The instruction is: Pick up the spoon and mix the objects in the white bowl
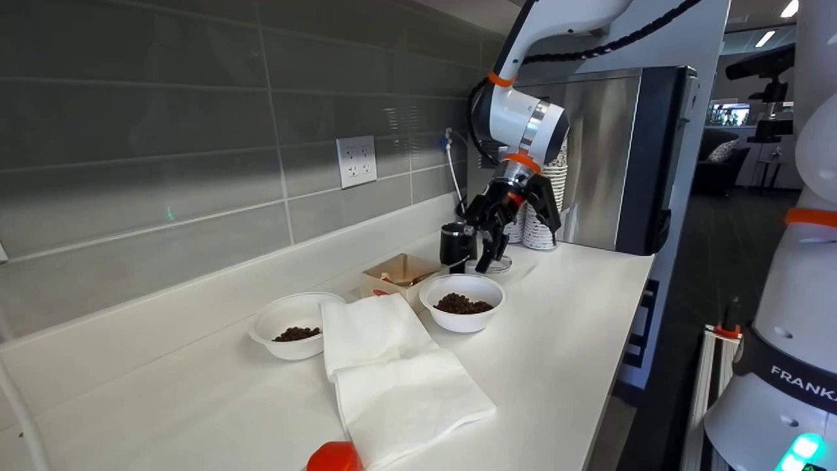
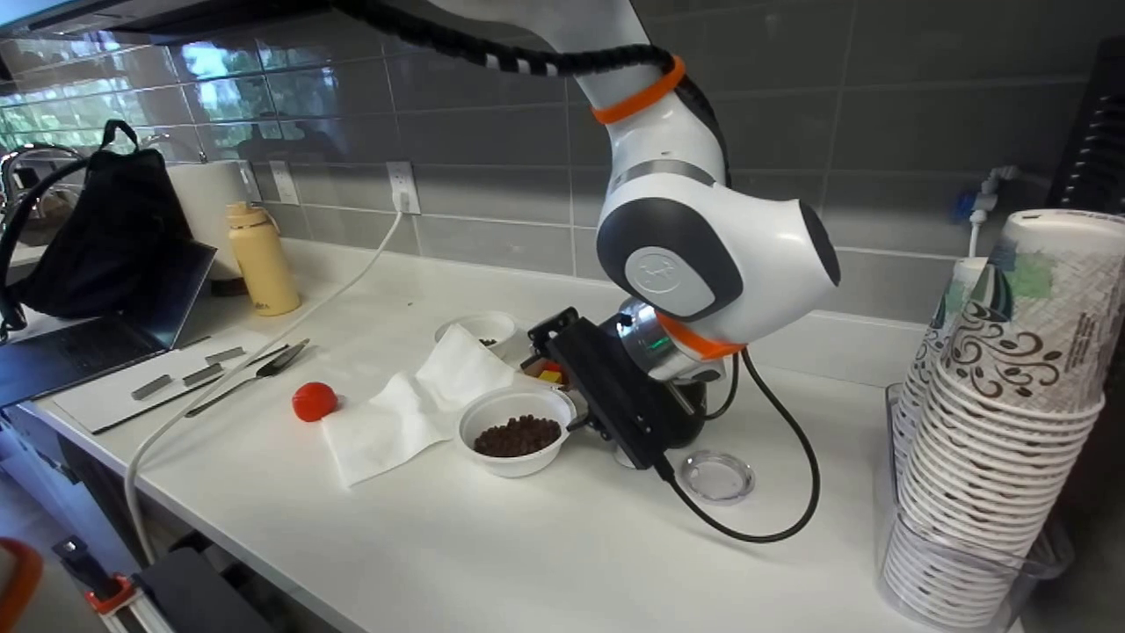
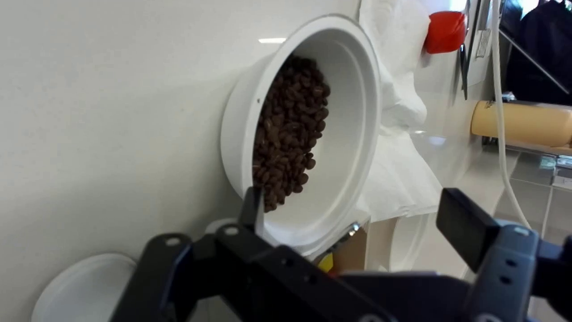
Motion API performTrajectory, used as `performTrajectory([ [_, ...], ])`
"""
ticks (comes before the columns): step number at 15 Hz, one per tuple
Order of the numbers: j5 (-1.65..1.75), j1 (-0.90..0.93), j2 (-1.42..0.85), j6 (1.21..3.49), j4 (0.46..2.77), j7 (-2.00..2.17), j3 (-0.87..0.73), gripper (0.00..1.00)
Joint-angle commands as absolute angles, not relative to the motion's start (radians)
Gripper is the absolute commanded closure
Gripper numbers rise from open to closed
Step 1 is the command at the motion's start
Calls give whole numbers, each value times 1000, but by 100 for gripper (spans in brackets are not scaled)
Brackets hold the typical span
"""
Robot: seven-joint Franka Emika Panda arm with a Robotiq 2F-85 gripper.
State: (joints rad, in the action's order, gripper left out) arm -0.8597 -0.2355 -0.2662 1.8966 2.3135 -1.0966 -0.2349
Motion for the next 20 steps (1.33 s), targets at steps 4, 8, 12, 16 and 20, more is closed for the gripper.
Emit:
performTrajectory([
  [4, -903, -274, -326, 1870, 2241, -1124, -193, 0],
  [8, -918, -280, -345, 1870, 2219, -1123, -182, 0],
  [12, -929, -279, -360, 1857, 2198, -1116, -170, 0],
  [16, -923, -280, -366, 1841, 2188, -1112, -167, 43],
  [20, -923, -287, -361, 1844, 2191, -1115, -172, 74],
])
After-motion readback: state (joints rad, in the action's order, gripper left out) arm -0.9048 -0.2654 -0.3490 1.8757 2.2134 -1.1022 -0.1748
